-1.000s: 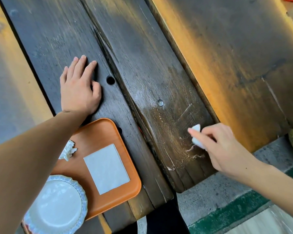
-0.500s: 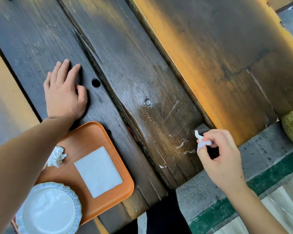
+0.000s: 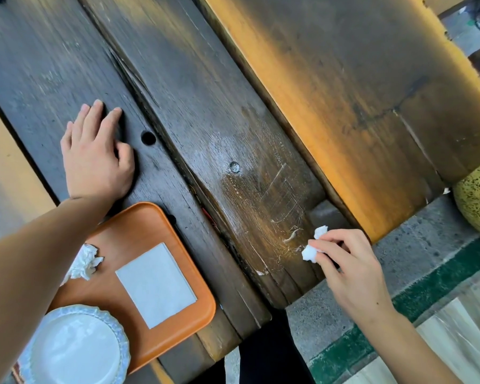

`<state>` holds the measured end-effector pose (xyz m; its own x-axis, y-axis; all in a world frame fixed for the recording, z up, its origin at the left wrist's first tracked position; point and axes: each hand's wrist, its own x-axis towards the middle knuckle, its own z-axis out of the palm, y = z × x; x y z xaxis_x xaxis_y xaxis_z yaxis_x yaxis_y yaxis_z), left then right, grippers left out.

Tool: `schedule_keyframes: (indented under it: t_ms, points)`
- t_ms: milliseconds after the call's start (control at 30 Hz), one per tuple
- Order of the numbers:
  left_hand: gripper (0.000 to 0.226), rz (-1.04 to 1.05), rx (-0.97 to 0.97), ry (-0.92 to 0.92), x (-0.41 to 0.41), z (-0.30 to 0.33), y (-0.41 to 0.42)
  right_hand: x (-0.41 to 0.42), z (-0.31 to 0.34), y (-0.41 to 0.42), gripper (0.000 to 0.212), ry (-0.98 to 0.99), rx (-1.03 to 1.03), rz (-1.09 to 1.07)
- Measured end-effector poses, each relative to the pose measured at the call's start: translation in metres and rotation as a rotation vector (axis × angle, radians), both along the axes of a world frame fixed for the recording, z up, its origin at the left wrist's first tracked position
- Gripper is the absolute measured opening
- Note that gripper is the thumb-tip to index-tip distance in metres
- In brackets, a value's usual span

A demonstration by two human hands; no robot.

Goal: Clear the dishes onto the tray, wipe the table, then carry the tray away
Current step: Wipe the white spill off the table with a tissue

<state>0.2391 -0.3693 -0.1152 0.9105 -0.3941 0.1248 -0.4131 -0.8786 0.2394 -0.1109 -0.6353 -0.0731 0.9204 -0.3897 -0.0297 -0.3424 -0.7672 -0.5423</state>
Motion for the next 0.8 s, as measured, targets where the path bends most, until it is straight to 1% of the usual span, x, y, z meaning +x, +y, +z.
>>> schedule_keyframes:
  t_ms: [100,200,300,367,433,500,600,700,800]
  points:
    - [0.060,0.000,-0.012,0.002,-0.001,0.001,0.000,0.007,-0.004,0.002,0.022,-0.054,-0.006,0.008]
    - [0.060,-0.001,-0.012,-0.002,-0.001,0.001,-0.001,0.026,-0.002,0.005,0.020,-0.038,0.026,-0.015]
    - [0.059,-0.001,-0.012,-0.002,0.000,0.000,0.000,0.056,-0.002,0.005,0.018,-0.040,0.055,0.010]
    - [0.059,-0.003,-0.014,-0.007,0.000,-0.001,0.001,0.081,-0.003,0.000,0.023,-0.007,0.073,0.013]
    - [0.058,-0.002,-0.019,-0.007,0.001,-0.001,0.001,0.105,-0.003,-0.008,0.036,0.053,0.068,0.028]
    - [0.058,0.001,-0.019,-0.008,0.000,-0.001,0.001,0.118,-0.003,-0.017,0.034,0.089,0.006,0.073]
    - [0.059,-0.007,-0.020,-0.004,0.001,-0.002,0.000,0.112,0.002,-0.022,0.020,0.144,-0.118,0.118]
    - [0.059,-0.003,-0.023,0.003,0.001,-0.001,0.001,0.081,0.013,-0.015,0.018,0.159,-0.057,0.094]
    - [0.060,-0.003,-0.016,0.006,0.000,0.000,0.000,0.034,0.019,-0.002,0.026,0.184,0.023,0.139]
